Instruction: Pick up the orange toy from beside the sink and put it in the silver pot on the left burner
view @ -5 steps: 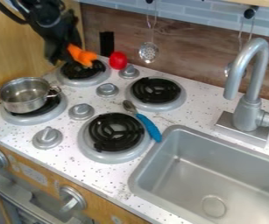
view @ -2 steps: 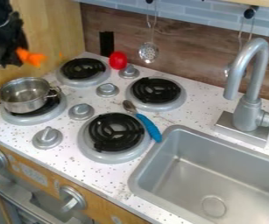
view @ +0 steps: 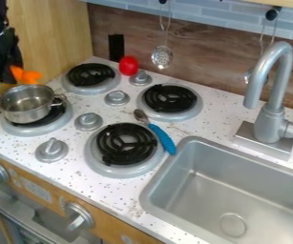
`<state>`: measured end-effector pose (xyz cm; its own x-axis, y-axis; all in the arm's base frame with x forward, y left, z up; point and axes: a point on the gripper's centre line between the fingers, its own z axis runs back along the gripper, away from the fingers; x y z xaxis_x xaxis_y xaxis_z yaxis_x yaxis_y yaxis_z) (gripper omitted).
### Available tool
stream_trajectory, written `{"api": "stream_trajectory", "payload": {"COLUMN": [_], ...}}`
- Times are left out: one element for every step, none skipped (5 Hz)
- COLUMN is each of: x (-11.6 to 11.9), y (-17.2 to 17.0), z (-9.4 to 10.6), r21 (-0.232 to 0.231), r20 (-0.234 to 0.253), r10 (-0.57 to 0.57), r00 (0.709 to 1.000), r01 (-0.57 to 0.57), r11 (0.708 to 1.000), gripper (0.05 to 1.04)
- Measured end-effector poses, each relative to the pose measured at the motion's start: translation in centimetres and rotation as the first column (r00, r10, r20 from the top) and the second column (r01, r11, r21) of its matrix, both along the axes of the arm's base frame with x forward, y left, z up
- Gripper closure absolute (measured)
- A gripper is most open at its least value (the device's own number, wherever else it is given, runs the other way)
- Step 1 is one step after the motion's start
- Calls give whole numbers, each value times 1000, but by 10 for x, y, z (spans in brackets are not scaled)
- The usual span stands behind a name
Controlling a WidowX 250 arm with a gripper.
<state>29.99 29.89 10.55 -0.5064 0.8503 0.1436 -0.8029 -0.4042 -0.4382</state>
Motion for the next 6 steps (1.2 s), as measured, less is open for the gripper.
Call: {"api": "stream_trajectory", "payload": {"x": [7,8,12,11,10,12], "y": [2,4,7,8,6,5], "z": [-12,-21,-28,-37,-40,-42], "r21": [-31,-50,-61,-78,-84,-82], "r20": [-15,-39,-53,-78,-94,-81], "r10": [-34,-33,-39,-38,-42,-51], "r00": [999,999,998,996,995,995], "r01": [33,31,36,32,34,44], "r11": [999,998,998,996,996,996], "gripper": [539,539,539,539,539,469]}}
